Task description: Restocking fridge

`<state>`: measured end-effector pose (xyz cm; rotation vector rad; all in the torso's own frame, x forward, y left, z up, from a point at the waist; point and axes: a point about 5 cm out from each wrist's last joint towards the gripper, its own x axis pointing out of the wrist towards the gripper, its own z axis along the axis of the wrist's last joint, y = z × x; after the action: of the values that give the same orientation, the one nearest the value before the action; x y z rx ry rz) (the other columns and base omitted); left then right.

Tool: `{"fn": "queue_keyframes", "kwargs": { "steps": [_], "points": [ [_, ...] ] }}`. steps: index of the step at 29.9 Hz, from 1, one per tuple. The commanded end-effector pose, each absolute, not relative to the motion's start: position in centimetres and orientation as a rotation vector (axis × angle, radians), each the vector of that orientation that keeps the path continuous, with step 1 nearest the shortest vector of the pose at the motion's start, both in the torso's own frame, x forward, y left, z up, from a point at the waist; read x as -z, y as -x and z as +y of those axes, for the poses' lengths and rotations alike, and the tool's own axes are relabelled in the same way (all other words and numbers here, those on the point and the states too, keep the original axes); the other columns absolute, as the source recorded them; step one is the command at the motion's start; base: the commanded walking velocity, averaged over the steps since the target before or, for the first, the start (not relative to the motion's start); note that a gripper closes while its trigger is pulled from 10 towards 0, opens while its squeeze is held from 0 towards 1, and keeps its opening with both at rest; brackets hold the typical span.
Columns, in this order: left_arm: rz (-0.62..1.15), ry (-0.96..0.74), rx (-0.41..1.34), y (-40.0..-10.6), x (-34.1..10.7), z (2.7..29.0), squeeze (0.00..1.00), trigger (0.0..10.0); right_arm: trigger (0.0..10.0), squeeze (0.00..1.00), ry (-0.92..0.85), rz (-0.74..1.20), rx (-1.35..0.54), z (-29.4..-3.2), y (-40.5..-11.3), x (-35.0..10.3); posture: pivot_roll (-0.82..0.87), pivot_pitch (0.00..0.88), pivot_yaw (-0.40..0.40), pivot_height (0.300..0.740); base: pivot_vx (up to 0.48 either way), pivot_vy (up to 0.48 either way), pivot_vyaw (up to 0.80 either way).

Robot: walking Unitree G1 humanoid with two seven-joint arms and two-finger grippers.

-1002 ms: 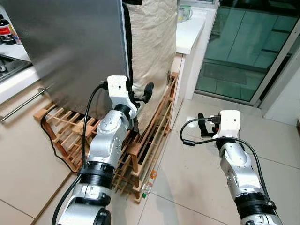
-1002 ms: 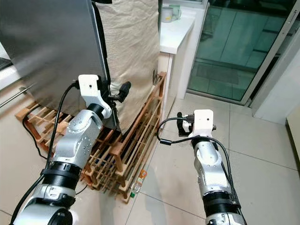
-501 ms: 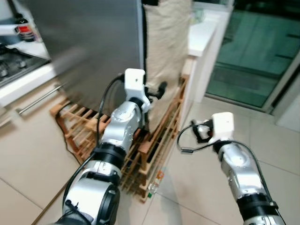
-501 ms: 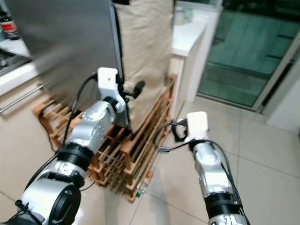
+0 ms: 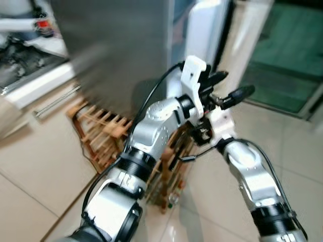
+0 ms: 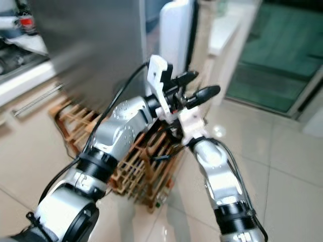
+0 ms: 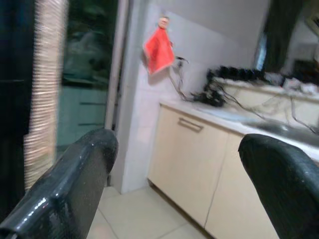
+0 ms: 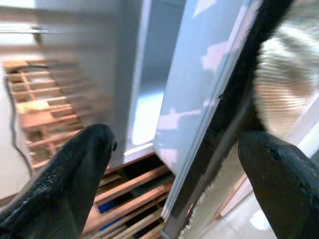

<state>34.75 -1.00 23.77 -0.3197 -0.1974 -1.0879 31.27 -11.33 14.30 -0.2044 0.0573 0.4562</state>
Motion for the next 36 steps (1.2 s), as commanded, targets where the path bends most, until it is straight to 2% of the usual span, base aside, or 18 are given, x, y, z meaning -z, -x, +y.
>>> {"fn": "queue_keyframes", "kwargs": {
  "steps": [1, 2, 4, 5, 6, 8, 9, 12, 15, 19, 20, 21, 22, 25, 29, 30, 33, 36],
  "points": [
    [-0.221, 0.411, 1.123, -34.0, -25.1, -3.2, 0.0, 10.0, 10.0, 0.0, 0.181, 0.071, -0.466, -11.2, -31.0, -14.2, -0.24, 0.0, 0.077, 0.74, 0.0, 0.0, 0.0],
    [-0.221, 0.411, 1.123, -34.0, -25.1, -3.2, 0.0, 10.0, 10.0, 0.0, 0.181, 0.071, -0.466, -11.2, -31.0, -14.2, -0.24, 0.0, 0.077, 0.74, 0.0, 0.0, 0.0],
    [-0.231, 0.413, 1.044, -34.5, -25.0, 0.0, 0.0, 10.0, 10.0, 0.0, 0.198, 0.086, -0.477, -11.1, -30.9, -14.1, -0.23, 0.0, 0.071, 0.74, 0.0, 0.0, 0.0],
    [-0.24, 0.379, 0.985, -34.5, -24.7, 2.5, 0.0, 10.0, 10.0, 0.0, 0.201, 0.084, -0.496, -10.9, -30.7, -14.5, -0.21, 0.0, 0.064, 0.74, 0.0, 0.0, 0.0],
    [-0.24, 0.379, 0.985, -34.5, -24.7, 2.5, 0.0, 10.0, 10.0, 0.0, 0.201, 0.084, -0.496, -10.9, -30.7, -14.5, -0.21, 0.0, 0.064, 0.74, 0.0, 0.0, 0.0],
    [-0.228, 0.365, 0.896, -34.4, -23.9, 6.1, 0.0, 10.0, 10.0, 0.0, 0.185, 0.073, -0.536, -10.4, -30.4, -15.1, -0.2, 0.0, 0.058, 0.74, 0.0, 0.0, 0.0],
    [-0.228, 0.365, 0.896, -34.4, -23.9, 6.1, 0.0, 10.0, 10.0, 0.0, 0.185, 0.073, -0.536, -10.4, -30.4, -15.1, -0.2, 0.0, 0.058, 0.74, 0.0, 0.0, 0.0],
    [-0.205, 0.322, 0.777, -34.2, -22.5, 9.7, 0.0, 10.0, 10.0, 0.0, 0.152, 0.084, -0.606, -9.6, -30.1, -15.2, -0.17, 0.0, 0.048, 0.74, 0.0, 0.0, 0.0],
    [-0.144, 0.284, 0.529, -34.5, -19.9, 14.3, 0.0, 10.0, 10.0, 0.0, 0.06, 0.138, -0.664, -8.9, -30.2, -14.7, -0.16, 0.0, 0.037, 0.74, 0.0, 0.0, 0.0],
    [-0.114, 0.284, 0.402, -34.4, -19.0, 16.1, 0.0, 10.0, 10.0, 0.0, 0.018, 0.171, -0.698, -8.5, -30.3, -14.4, -0.15, 0.0, 0.032, 0.74, 0.0, 0.0, 0.0],
    [-0.056, 0.294, 0.207, -34.1, -17.0, 18.7, 0.0, 10.0, 10.0, 0.0, -0.013, 0.215, -0.776, -7.5, -30.5, -14.3, -0.14, 0.0, 0.025, 0.74, 0.0, 0.0, 0.0],
    [-0.032, 0.279, 0.137, -33.8, -16.2, 19.6, 0.0, 10.0, 10.0, 0.0, -0.01, 0.217, -0.8, -7.3, -30.6, -14.4, -0.14, 0.0, 0.024, 0.74, 0.0, 0.0, 0.0],
    [-0.032, 0.279, 0.137, -33.8, -16.2, 19.6, 0.0, 10.0, 10.0, 0.0, -0.01, 0.217, -0.8, -7.3, -30.6, -14.4, -0.14, 0.0, 0.024, 0.74, 0.0, 0.0, 0.0],
    [0.019, 0.226, -0.1, -32.7, -13.9, 23.3, 0.0, 10.0, 10.0, 0.0, 0.004, 0.198, -0.72, -8.4, -33.3, -14.5, -0.13, 0.0, 0.019, 0.74, 0.0, 0.0, 0.0],
    [0.028, 0.195, -0.181, -32.3, -13.4, 24.6, 0.0, 10.0, 10.0, 0.0, 0.018, 0.195, -0.685, -8.8, -34.6, -14.4, -0.12, 0.0, 0.017, 0.74, 0.0, 0.0, 0.0],
    [0.035, 0.166, -0.24, -32.1, -13.2, 25.5, 0.0, 10.0, 10.0, 0.0, 0.032, 0.202, -0.63, -9.5, -35.8, -14.2, -0.11, 0.0, 0.015, 0.74, 0.0, 0.0, 0.0],
    [0.035, 0.145, -0.275, -32.0, -13.2, 25.9, 0.0, 10.0, 10.0, 0.0, 0.053, 0.21, -0.584, -10.2, -36.5, -14.1, -0.11, 0.0, 0.013, 0.74, 0.0, 0.0, 0.0],
    [0.028, 0.131, -0.307, -32.0, -13.2, 26.2, 0.0, 10.0, 10.0, 0.0, 0.128, 0.189, -0.492, -12.6, -37.4, -14.5, -0.11, 0.0, 0.014, 0.74, 0.0, 0.0, 0.0]
  ]
}}
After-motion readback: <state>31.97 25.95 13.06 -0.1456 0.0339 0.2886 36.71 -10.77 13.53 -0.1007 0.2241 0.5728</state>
